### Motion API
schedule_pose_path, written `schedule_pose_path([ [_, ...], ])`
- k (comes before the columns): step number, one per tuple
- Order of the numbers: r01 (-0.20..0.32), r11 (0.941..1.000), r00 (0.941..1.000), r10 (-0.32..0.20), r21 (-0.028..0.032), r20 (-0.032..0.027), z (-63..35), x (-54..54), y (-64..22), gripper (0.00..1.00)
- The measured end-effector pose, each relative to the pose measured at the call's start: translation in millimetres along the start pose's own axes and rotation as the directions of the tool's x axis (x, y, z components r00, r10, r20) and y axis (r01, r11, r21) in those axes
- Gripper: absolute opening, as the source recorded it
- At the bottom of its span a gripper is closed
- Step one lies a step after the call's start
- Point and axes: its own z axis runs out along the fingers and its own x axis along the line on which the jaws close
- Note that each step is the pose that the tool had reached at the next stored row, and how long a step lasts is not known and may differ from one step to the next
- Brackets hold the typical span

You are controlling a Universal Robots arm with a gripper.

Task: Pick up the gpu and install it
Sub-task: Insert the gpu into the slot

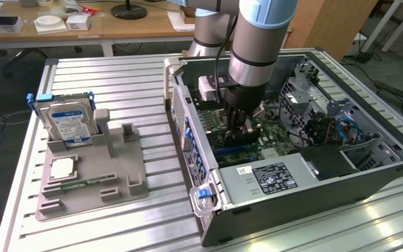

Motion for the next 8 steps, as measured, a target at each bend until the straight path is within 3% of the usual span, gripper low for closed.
schedule_pose_path([
  [8, 0.003, 1.0000, 1.0000, -0.003, 0.0001, 0.0000, 3.1, 0.2, 2.5, 0.27],
])
